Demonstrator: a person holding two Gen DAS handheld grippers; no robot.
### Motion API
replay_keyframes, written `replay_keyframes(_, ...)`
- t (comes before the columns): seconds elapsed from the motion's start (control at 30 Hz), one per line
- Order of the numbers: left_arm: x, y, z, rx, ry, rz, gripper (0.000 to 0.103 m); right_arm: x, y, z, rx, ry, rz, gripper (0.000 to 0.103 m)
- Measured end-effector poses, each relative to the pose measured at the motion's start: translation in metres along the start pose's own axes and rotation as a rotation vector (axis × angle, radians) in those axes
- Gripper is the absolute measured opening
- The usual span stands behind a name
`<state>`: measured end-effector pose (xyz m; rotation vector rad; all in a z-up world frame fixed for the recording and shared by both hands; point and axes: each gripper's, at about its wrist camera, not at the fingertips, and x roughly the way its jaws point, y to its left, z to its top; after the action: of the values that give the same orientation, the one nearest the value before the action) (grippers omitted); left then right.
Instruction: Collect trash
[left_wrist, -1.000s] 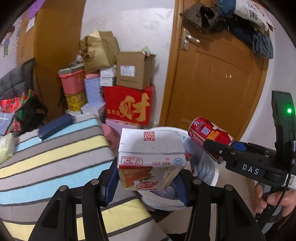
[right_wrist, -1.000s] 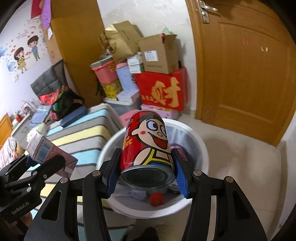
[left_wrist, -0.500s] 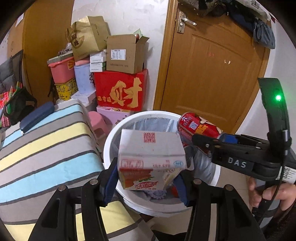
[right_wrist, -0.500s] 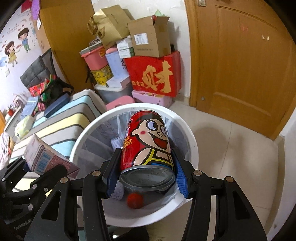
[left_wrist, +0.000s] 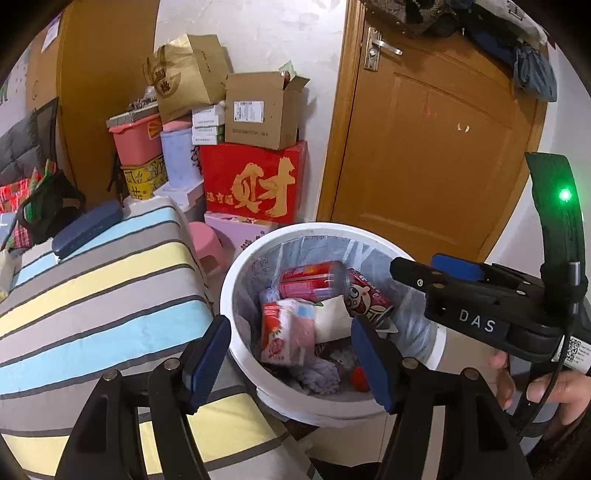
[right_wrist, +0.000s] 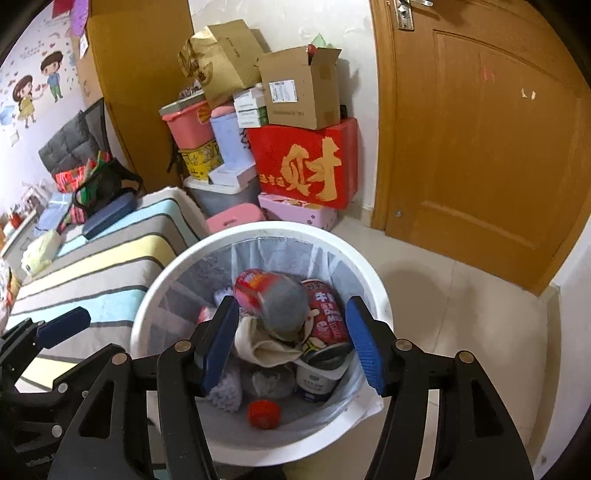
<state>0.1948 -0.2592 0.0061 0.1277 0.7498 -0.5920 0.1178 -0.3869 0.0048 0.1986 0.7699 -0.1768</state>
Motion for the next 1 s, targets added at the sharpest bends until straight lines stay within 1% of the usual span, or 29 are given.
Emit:
replay_keyframes(0.17, -0.019, 0.0, -0.003, -0.004, -0.034, 0.027, 0.067, -0.017, 0.008, -0.005, -0.01, -0.049, -0.009, 0.062)
replay_keyframes(0.33, -0.044, -0.002, -0.015, -0.011, -0.077, 0.072, 0.067, -0.035, 0.016, -0.014, -0.005, -0.086, -0.001, 0.062)
replay_keyframes(0.5, -0.068, -0.004, -0.029, -0.016, -0.113, 0.118, 0.067, -0.052, 0.027, -0.028, -0.023, -0.128, -0.015, 0.062)
replay_keyframes(0.63, -0.086, -0.006, -0.041, -0.017, -0.131, 0.148, 0.067, -0.065, 0.035, -0.043, -0.018, -0.146, 0.007, 0.062)
replay_keyframes(0.7, -0.094, -0.005, -0.047, -0.026, -0.134, 0.155, 0.067, -0.07, 0.039, -0.048, -0.024, -0.16, -0.011, 0.062)
replay_keyframes(0.8, -0.105, -0.006, -0.058, -0.031, -0.144, 0.19, 0.067, -0.08, 0.043, -0.06, -0.016, -0.183, -0.018, 0.062)
replay_keyframes(0.9, -0.116, -0.006, -0.069, -0.045, -0.165, 0.188, 0.067, -0.087, 0.045, -0.07, -0.016, -0.202, -0.023, 0.062)
replay_keyframes(1.0, -0.123, -0.005, -0.081, -0.06, -0.164, 0.198, 0.067, -0.093, 0.047, -0.077, -0.016, -0.229, -0.022, 0.062)
